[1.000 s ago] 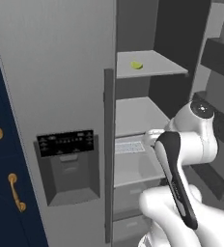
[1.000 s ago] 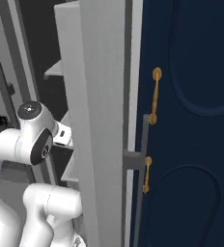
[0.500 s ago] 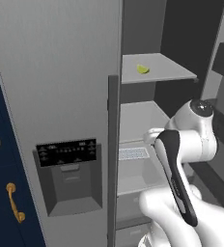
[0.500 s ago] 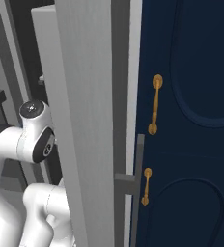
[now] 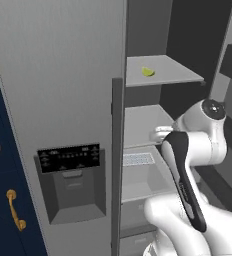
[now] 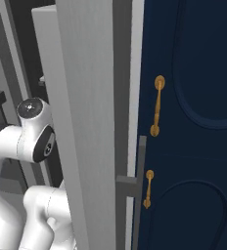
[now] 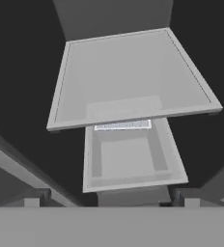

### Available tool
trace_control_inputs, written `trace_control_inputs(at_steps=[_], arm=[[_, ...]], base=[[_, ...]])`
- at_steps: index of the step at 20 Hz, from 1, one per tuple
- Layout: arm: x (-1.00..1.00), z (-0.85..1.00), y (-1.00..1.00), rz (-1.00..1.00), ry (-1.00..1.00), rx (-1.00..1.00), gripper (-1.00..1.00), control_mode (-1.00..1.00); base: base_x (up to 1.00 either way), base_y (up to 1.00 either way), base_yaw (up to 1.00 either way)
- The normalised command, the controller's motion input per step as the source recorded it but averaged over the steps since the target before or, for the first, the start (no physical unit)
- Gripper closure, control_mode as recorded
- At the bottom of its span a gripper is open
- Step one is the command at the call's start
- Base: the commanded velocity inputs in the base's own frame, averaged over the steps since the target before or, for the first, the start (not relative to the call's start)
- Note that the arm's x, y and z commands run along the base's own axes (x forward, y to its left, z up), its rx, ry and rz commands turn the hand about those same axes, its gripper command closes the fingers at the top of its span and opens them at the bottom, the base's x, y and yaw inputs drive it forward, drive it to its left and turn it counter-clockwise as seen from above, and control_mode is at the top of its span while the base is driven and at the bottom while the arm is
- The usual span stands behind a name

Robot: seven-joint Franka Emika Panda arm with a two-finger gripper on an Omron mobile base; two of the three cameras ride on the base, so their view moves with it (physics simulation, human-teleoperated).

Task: Grab a lemon wedge from the fridge and one ice cube from the ice bowl, and put them in the glass of lemonade.

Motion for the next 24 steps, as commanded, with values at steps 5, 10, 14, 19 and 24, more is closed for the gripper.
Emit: trace_control_inputs(at_steps=[5,10,14,19,24], arm=[[0.07,0.63,0.0,0.03,-0.14,0.0,-1.0,-1.0],[0.01,0.71,0.0,0.03,-0.13,-0.02,-1.0,-1.0],[0.01,0.53,0.02,0.02,-0.15,-0.11,-1.0,-1.0],[0.0,0.34,0.02,0.0,-0.08,-0.1,-1.0,-1.0],[0.02,0.09,-0.05,0.0,-0.01,-0.03,-1.0,-1.0]], base=[[0.0,0.0,0.0],[0.0,0.0,0.0],[0.0,0.0,0.0],[0.0,0.0,0.0],[0.0,0.0,0.0]])
